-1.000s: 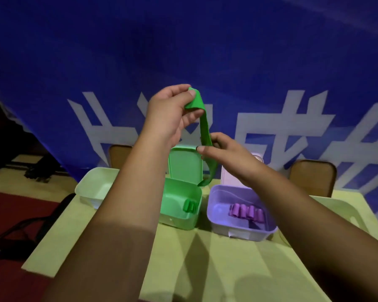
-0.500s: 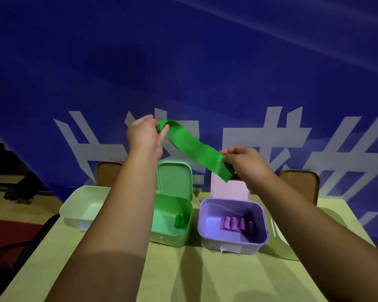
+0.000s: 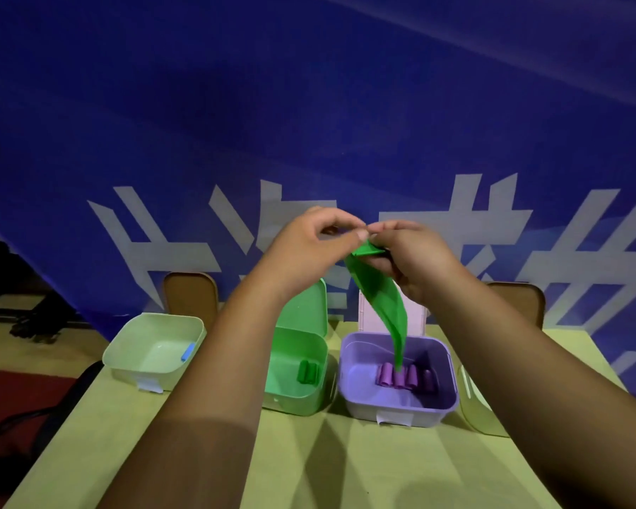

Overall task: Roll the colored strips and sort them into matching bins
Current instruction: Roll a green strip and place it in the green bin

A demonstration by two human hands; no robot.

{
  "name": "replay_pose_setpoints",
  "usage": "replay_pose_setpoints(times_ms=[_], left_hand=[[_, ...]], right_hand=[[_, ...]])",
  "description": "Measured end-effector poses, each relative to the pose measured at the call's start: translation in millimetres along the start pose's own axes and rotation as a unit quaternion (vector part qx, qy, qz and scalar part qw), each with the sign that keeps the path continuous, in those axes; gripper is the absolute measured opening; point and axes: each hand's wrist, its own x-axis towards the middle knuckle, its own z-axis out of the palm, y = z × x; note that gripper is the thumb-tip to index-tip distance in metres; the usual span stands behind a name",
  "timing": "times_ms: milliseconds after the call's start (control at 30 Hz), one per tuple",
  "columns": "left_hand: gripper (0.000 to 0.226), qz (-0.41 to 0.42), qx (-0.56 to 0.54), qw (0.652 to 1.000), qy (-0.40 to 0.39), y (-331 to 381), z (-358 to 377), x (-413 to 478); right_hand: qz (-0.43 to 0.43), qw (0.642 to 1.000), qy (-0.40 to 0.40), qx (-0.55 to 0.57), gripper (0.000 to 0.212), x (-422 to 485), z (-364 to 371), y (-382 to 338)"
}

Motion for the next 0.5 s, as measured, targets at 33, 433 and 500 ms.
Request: replay_pose_setpoints(times_ms=[33, 433, 500], left_hand=[[0.017, 0.020, 0.029, 0.999, -0.015, -1, 1, 1], [0.010, 0.010, -0.015, 0.987, 0.163, -3, 18, 24], [0.009, -0.007, -0.042, 0.983, 0.177, 0, 18, 27]], right_hand=[[-0.004, 1.000, 0.006, -0.010, 0.018, 2, -2, 0], [-0.020, 0.999, 0.029, -0.024, 0.019, -12, 0, -17], [-0.096, 0.989, 0.054, -0.096, 0.014, -13, 0, -15]])
